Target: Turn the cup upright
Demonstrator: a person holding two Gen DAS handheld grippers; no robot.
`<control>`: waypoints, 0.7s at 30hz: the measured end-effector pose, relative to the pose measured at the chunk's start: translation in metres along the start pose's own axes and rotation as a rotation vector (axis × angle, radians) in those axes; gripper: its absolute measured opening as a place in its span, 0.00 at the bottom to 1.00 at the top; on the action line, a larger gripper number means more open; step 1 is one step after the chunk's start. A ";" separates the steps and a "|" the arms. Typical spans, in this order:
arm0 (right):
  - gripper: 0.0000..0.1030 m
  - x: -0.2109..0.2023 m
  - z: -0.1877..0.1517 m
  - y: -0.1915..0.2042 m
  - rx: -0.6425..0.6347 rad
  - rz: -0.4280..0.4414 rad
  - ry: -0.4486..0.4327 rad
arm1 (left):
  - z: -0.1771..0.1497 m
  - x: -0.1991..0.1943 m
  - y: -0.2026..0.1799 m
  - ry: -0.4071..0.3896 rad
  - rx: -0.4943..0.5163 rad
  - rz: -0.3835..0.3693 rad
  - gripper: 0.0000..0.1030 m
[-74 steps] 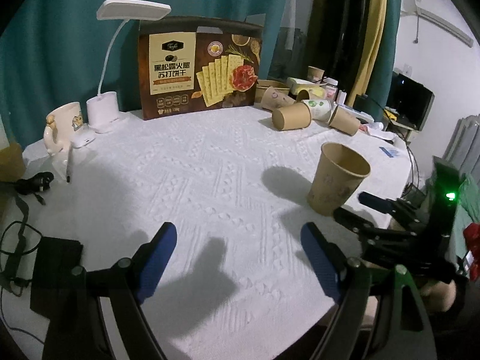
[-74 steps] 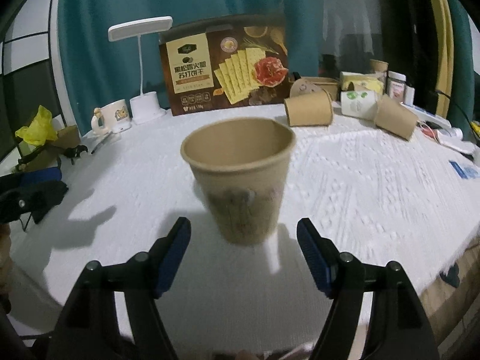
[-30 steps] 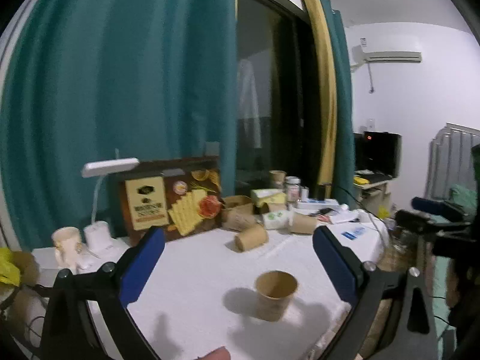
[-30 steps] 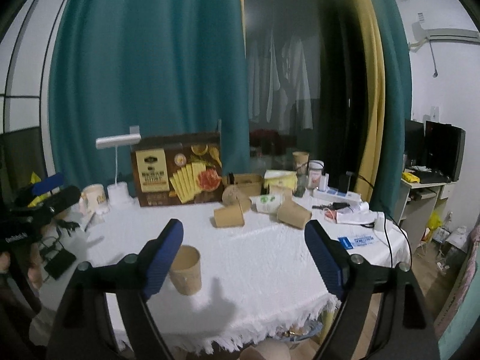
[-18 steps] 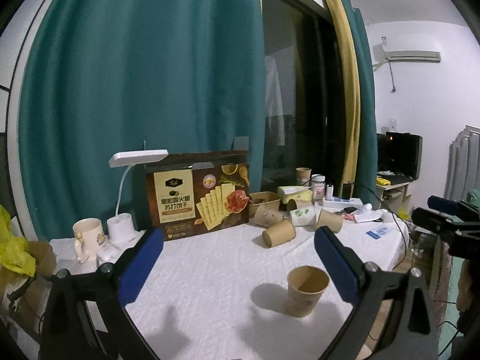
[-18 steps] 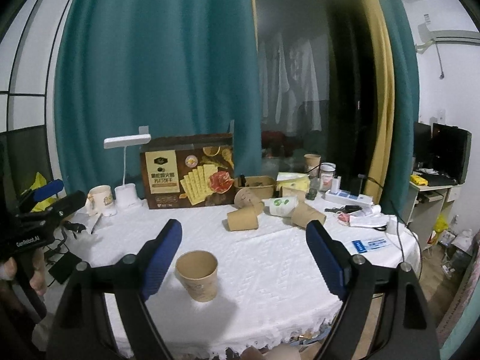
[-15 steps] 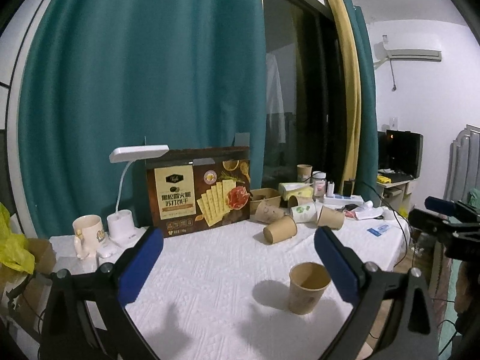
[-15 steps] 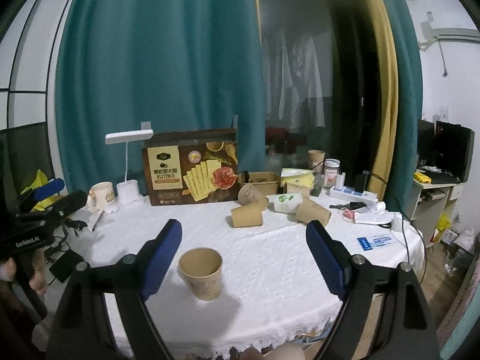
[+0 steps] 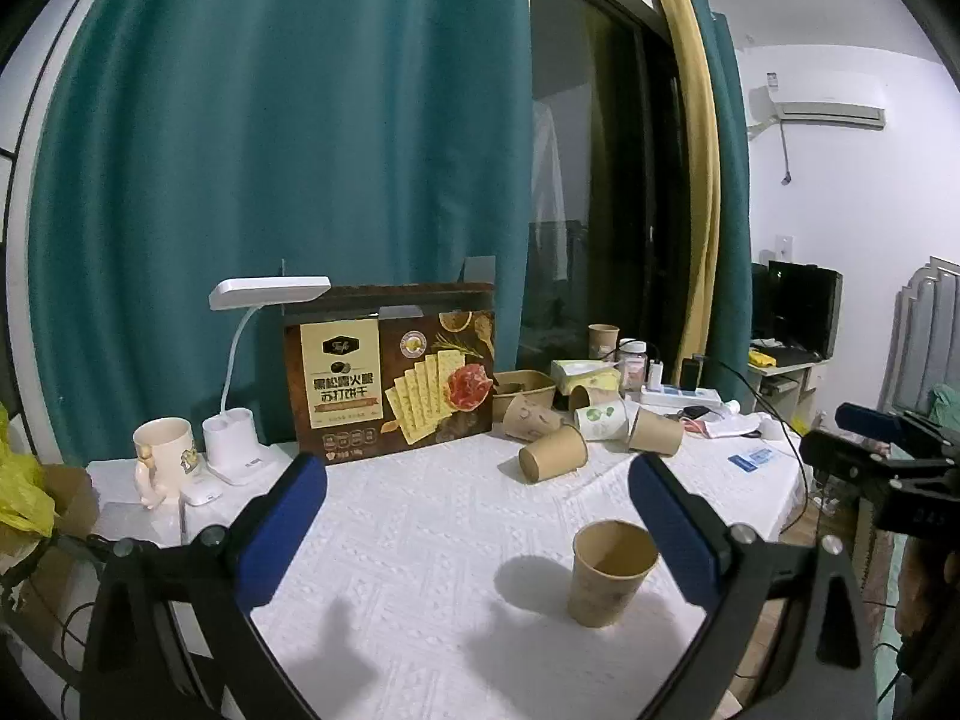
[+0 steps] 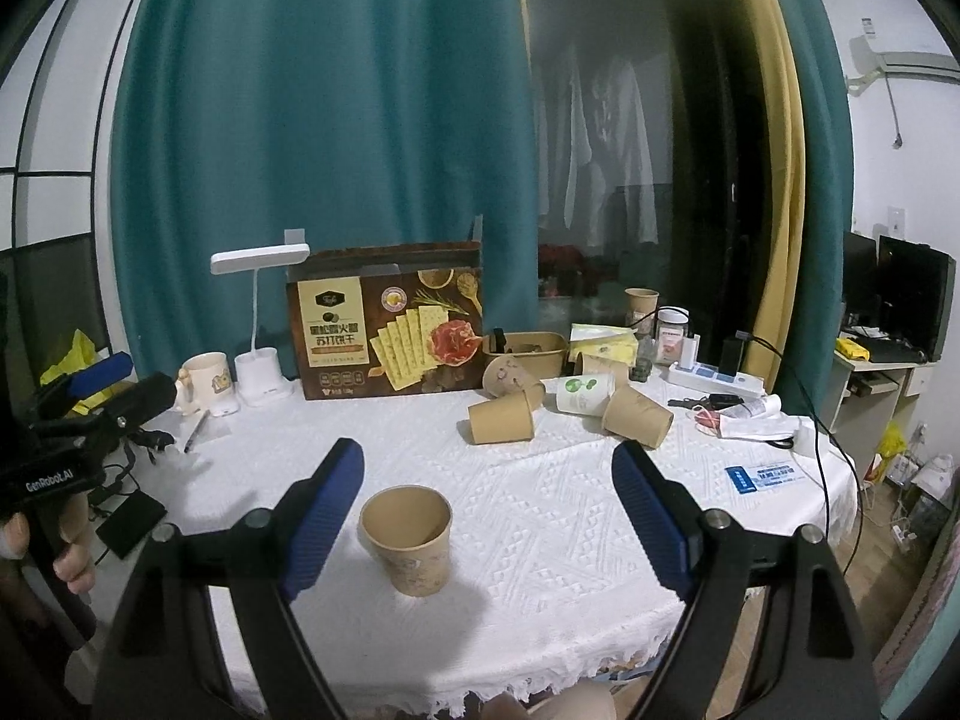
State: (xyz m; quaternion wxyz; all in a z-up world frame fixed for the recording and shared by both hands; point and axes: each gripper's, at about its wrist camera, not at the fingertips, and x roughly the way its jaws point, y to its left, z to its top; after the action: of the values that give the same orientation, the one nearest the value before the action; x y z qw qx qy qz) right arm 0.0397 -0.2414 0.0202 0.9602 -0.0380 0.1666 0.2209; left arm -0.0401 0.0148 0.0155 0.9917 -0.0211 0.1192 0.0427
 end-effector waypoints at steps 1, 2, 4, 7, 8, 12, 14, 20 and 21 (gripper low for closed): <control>0.81 0.000 0.000 -0.001 0.001 -0.001 0.000 | 0.001 0.000 -0.001 0.000 0.000 0.000 0.98; 0.81 0.000 0.000 -0.002 0.002 -0.001 0.000 | 0.001 0.000 -0.001 -0.001 0.000 -0.001 0.98; 0.81 -0.001 -0.001 -0.003 0.001 -0.001 -0.002 | 0.001 0.000 -0.002 -0.001 0.002 -0.001 0.98; 0.81 -0.001 -0.001 -0.002 0.000 0.000 -0.001 | 0.001 0.000 -0.002 0.000 0.000 -0.002 0.98; 0.81 -0.001 -0.001 -0.002 0.000 -0.001 0.000 | 0.001 0.000 -0.002 0.002 0.000 -0.002 0.98; 0.81 -0.001 -0.001 -0.002 0.003 -0.002 -0.001 | 0.001 0.000 -0.002 0.000 0.001 -0.001 0.98; 0.81 -0.001 -0.001 -0.002 0.003 -0.001 -0.001 | 0.001 0.000 -0.002 0.002 0.000 -0.003 0.98; 0.81 -0.001 -0.001 -0.002 0.002 -0.001 0.000 | 0.001 0.000 -0.002 0.001 0.001 -0.005 0.98; 0.81 -0.001 -0.002 -0.002 0.002 -0.002 0.000 | 0.001 0.000 -0.001 0.001 0.000 -0.005 0.98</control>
State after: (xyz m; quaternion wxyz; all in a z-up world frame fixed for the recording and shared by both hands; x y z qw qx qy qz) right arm 0.0394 -0.2439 0.0190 0.9604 -0.0373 0.1667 0.2201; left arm -0.0393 0.0135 0.0165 0.9918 -0.0212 0.1198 0.0402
